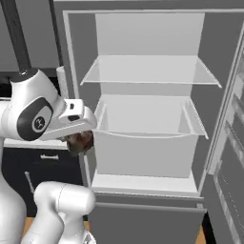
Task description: Place one cucumber and one steak in each tupperware on the nearby counter, to pack two identical lunches.
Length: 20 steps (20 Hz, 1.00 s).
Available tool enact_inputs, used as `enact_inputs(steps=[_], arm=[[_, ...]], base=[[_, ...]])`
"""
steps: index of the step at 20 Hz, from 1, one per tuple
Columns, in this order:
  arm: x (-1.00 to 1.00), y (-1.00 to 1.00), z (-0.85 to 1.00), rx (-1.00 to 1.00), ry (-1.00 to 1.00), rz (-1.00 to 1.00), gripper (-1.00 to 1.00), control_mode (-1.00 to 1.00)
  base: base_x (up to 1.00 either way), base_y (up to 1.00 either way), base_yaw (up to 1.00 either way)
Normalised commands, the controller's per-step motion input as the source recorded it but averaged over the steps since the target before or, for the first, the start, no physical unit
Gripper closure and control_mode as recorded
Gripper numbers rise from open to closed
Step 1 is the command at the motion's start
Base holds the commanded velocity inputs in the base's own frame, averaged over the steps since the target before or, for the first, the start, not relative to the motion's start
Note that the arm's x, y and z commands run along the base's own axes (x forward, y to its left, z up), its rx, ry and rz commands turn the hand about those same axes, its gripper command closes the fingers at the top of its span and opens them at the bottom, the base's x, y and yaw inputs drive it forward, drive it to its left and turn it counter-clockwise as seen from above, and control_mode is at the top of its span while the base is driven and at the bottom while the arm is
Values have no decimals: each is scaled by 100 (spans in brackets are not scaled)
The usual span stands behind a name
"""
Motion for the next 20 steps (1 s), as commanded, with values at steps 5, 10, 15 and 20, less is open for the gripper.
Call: enact_inputs(steps=[5, 10, 15, 20], arm=[[0, 0, 0, 0, 0, 0, 100, 100], [0, 0, 0, 0, 0, 0, 100, 100], [0, 0, 0, 0, 0, 0, 100, 100], [0, 0, 0, 0, 0, 0, 100, 100]], base=[[-18, 100, 0], [-9, 100, 0], [28, 94, 0], [66, 40, 0]])
